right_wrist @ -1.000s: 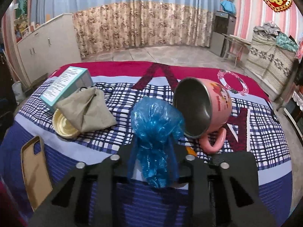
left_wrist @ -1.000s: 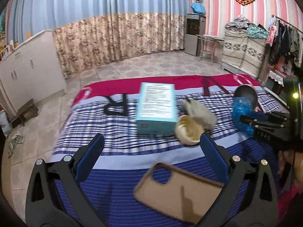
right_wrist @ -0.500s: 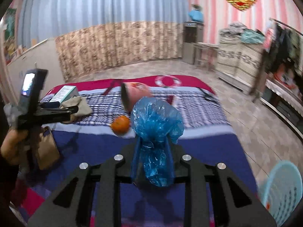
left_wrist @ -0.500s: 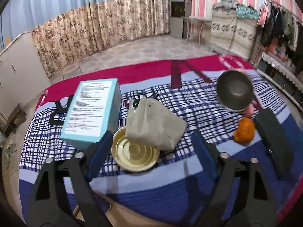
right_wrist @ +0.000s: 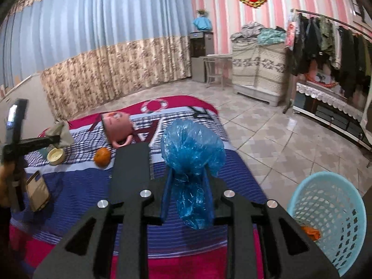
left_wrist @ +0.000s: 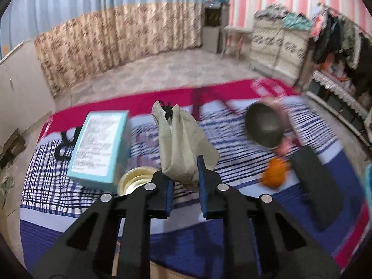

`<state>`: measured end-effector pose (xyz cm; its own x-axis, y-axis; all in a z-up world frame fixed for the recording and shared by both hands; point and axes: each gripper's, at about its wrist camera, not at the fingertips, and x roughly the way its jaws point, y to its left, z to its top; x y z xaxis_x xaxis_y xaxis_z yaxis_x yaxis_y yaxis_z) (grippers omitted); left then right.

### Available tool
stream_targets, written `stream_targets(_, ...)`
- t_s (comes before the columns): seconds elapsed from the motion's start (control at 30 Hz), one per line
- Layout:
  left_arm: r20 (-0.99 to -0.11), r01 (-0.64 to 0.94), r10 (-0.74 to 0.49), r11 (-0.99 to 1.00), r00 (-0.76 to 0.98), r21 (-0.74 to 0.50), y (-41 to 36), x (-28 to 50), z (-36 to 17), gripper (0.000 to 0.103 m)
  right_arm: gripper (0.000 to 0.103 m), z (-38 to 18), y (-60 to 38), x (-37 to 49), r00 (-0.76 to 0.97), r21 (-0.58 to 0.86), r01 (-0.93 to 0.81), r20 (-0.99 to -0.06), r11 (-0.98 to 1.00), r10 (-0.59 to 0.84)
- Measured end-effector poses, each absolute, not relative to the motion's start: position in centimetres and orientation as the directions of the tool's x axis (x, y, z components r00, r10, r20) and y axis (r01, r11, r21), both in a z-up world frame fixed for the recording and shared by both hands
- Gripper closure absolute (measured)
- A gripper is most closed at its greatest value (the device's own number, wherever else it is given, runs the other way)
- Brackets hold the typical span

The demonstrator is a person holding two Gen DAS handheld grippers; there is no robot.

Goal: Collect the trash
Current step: 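Carry the beige bag and blue bag in both tools over the blue basket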

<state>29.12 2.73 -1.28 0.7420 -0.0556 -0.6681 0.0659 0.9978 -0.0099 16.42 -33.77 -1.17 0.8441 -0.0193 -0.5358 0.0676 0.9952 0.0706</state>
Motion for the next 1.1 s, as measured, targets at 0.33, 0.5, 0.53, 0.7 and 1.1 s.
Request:
stream_targets(0.33, -0.604, 0.28, -0.231, 0.96, 0.763, -0.014, -10.6, 23.9, 1.7, 0.086, 0.078, -1.6, -38.8, 14.4, 0.829, 0.02, 0.234, -0.527, 0.972, -0.188)
stream_targets(0.5, -0.602, 0.387, -0.306, 0.922, 0.737, 0.004, -17.0, 21.8, 2.0, 0.086, 0.078, -0.5, -42.6, 12.1, 0.822, 0.027, 0.328, -0.501, 0.944, -0.271)
stream_targets(0.53, -0.594, 0.402, -0.32, 0.916, 0.738, 0.007, -18.1, 21.4, 2.4, 0.086, 0.078, -0.3, -43.5, 11.4, 0.817, 0.022, 0.354, -0.493, 0.935, -0.298)
stream_targets(0.7, -0.567, 0.481, -0.399, 0.877, 0.721, -0.004, -23.4, 19.7, 3.8, 0.086, 0.078, -0.1, -48.1, 8.3, 0.789, 0.066, 0.468, -0.481, 0.881, -0.383)
stream_targets(1.1, -0.56, 0.61, -0.515, 0.792, 0.649, -0.023, -34.6, 16.0, 4.0, 0.086, 0.078, -0.8, -53.7, 4.2, 0.763, 0.159, 0.571, -0.465, 0.805, -0.449)
